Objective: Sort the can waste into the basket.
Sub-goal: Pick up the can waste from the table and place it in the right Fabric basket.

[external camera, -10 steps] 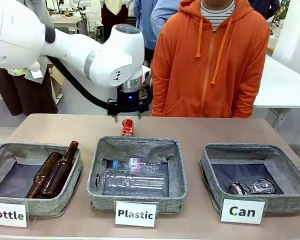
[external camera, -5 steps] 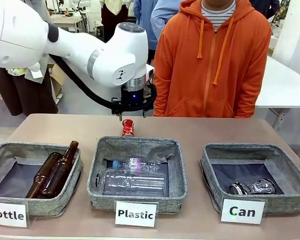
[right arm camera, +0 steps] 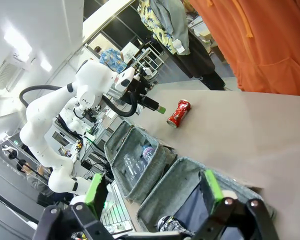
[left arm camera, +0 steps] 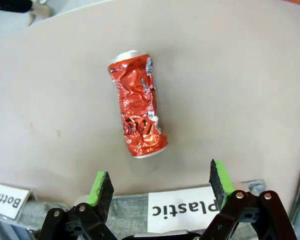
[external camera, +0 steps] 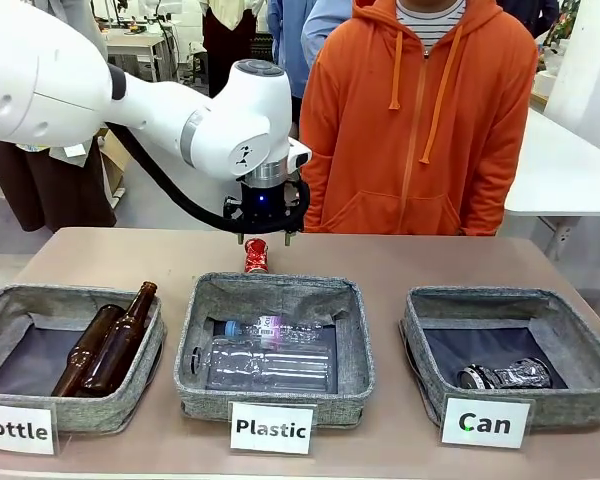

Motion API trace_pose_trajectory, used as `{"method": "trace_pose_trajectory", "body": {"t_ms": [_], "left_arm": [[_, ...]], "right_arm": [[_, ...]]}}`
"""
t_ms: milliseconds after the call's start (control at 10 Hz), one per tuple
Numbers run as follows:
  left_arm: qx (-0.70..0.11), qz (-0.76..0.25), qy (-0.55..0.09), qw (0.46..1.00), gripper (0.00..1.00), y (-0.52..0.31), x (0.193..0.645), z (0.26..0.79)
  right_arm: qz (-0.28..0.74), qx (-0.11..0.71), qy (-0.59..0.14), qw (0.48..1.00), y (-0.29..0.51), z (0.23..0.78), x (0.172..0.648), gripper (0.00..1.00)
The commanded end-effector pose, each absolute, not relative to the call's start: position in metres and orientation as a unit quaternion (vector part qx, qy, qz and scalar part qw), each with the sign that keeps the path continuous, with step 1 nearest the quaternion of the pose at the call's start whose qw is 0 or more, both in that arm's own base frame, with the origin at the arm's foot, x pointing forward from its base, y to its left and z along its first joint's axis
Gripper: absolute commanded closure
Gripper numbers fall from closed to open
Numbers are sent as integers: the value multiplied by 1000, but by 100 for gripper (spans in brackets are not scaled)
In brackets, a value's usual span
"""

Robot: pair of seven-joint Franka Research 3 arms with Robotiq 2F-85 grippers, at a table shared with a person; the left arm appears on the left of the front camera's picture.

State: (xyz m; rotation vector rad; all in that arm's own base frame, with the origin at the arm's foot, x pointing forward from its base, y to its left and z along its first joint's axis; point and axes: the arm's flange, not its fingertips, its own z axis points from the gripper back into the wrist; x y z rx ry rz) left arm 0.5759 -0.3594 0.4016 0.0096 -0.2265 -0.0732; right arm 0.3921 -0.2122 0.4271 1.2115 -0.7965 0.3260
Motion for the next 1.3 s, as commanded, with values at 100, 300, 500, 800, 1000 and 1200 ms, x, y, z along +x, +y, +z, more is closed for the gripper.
{"method": "trace_pose_trajectory", "body": {"t_ms": [100,300,500,800,1000,1200], "left_arm": [[20,-82,-84,993,0,-354,587,399],[16,-86,-53,995,0,-351,595,387],[24,-69,-38,997,0,-348,600,380],[2,-66,-1,998,0,-344,624,354],[-15,-67,15,998,0,-342,641,339],[-16,-68,21,997,0,-342,643,336]], "right_arm": [[149,553,-370,731,-211,431,393,0],[149,553,-370,731,-211,431,393,0],[149,553,-370,731,-211,431,393,0],[149,553,-370,731,-211,431,393,0],[149,553,-370,731,-211,431,393,0],[149,553,-370,731,-211,431,393,0]]}}
